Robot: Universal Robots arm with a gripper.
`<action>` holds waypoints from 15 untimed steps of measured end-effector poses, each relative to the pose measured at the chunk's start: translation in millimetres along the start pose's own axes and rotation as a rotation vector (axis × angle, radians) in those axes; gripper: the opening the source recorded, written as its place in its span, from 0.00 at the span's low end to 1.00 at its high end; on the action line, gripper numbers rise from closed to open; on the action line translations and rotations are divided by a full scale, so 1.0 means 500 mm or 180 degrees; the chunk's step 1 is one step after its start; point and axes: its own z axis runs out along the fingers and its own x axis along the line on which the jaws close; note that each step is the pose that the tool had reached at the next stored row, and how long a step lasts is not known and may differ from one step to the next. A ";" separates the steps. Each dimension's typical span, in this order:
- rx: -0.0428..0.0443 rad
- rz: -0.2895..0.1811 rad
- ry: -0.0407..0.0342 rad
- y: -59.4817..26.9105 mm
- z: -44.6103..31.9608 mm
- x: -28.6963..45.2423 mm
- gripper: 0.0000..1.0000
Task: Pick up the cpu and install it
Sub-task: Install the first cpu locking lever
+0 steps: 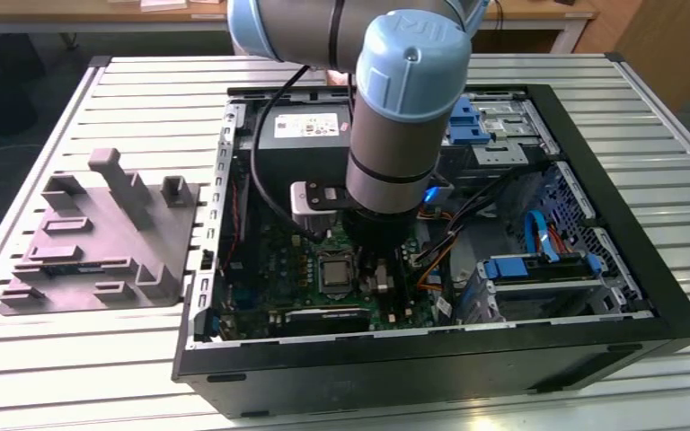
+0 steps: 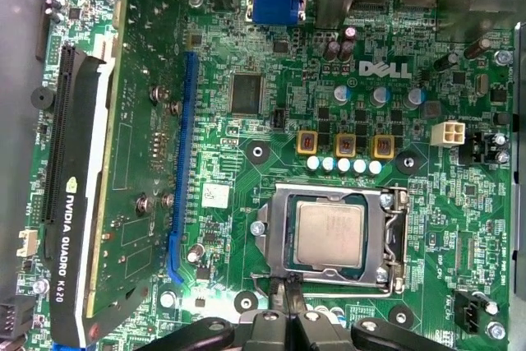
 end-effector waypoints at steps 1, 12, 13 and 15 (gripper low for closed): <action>0.0001 0.0000 -0.0002 0.000 -0.003 0.000 0.11; 0.0000 0.0000 -0.0001 0.003 -0.044 0.002 0.11; 0.0000 0.0000 -0.0003 0.003 -0.044 0.002 0.11; 0.0000 -0.0001 -0.0005 0.003 -0.044 0.002 0.11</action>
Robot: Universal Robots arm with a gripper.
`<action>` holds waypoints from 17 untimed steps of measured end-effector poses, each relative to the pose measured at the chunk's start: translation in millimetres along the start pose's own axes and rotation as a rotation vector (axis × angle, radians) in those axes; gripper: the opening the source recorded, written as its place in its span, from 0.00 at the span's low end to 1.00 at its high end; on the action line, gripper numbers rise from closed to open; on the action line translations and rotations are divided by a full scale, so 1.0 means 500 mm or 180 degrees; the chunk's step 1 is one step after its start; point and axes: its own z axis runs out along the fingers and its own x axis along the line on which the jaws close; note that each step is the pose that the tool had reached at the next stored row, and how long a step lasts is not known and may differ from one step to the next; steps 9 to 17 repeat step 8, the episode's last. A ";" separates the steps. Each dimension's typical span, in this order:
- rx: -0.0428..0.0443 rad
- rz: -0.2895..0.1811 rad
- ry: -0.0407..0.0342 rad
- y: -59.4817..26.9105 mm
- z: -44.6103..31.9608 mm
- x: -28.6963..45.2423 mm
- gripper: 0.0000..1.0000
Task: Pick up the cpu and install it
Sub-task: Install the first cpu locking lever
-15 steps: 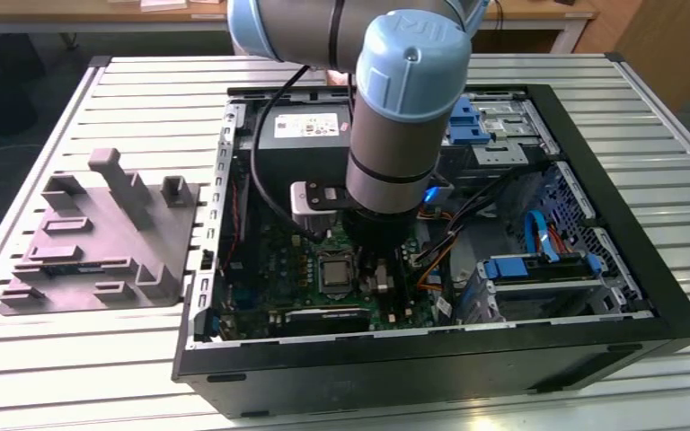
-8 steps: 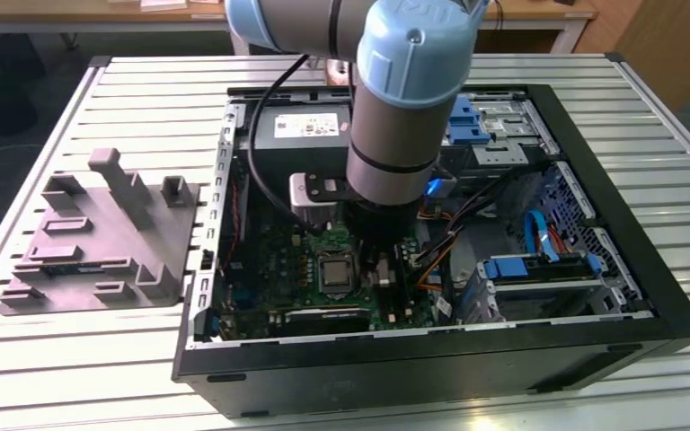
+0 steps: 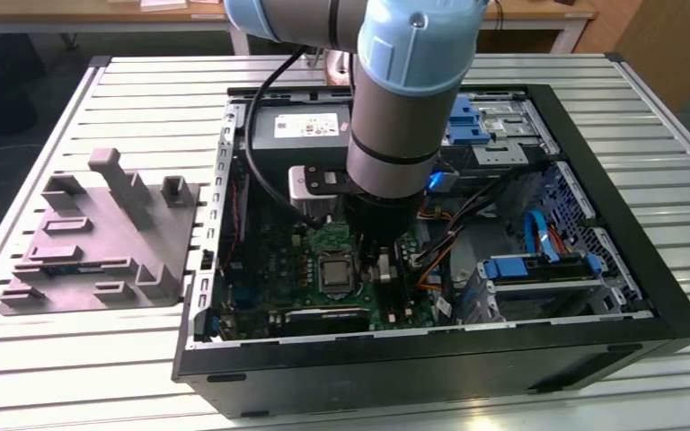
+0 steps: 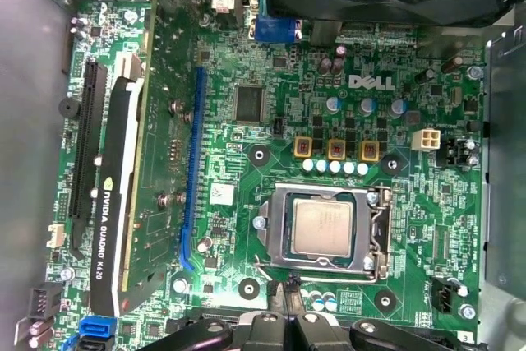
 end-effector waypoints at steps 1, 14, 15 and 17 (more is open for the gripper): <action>0.0000 0.0000 -0.0002 0.000 0.000 0.000 0.11; 0.0001 -0.0001 -0.0014 0.000 0.000 0.000 0.11; 0.0001 -0.0001 -0.0014 0.000 0.000 0.000 0.11; 0.0001 -0.0001 -0.0014 0.000 0.000 0.000 0.11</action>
